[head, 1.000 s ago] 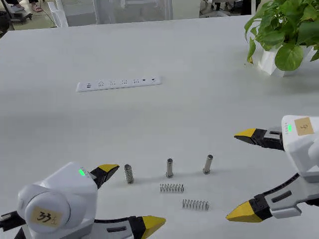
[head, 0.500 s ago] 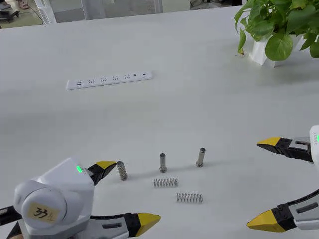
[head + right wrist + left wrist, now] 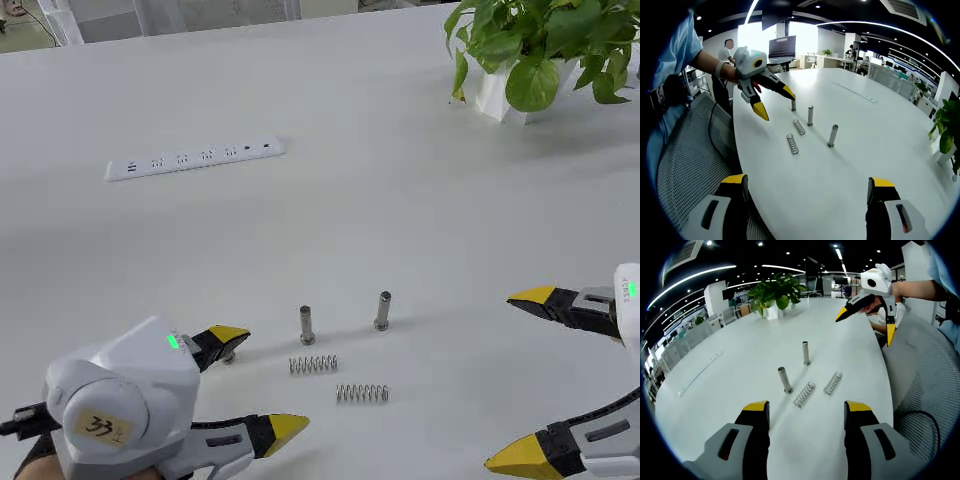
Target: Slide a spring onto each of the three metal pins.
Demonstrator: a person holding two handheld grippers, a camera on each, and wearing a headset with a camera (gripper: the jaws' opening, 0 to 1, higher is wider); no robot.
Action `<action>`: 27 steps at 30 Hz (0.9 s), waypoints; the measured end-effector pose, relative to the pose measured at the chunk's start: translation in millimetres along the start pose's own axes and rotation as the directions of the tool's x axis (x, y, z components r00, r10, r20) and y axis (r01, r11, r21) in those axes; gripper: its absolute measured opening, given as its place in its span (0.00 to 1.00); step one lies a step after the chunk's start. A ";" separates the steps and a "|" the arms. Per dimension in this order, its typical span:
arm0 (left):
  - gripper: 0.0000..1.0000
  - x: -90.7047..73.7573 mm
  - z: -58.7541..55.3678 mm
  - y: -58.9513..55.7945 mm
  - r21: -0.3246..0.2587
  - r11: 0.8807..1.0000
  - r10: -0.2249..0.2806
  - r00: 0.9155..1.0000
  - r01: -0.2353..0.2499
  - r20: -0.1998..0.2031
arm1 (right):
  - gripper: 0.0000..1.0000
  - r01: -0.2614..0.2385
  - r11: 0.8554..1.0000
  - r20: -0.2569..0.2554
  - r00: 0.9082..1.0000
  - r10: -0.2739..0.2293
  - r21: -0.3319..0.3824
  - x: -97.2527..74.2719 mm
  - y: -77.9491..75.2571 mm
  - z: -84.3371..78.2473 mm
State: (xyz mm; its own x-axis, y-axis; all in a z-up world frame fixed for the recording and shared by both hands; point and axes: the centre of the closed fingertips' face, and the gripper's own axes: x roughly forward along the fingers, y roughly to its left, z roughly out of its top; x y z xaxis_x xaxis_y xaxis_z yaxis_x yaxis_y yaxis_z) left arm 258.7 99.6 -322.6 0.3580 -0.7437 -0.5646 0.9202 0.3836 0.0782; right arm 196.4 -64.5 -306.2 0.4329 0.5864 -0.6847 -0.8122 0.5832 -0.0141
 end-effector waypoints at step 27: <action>0.16 43.3 -19.1 10.5 0.018 1.000 0.003 0.997 -0.002 -0.074 | 0.98 0.028 0.999 -0.022 0.999 -0.027 0.042 -9.0 -12.0 -20.2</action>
State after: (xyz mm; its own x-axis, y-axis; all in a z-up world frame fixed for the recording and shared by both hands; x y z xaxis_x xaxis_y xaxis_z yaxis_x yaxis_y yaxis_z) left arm 280.9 81.9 -361.9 0.3481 -0.6998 -0.6238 0.9222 0.3750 0.0939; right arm 194.3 -88.2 -314.6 0.4460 0.5578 -0.6999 -0.7827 0.6224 -0.0027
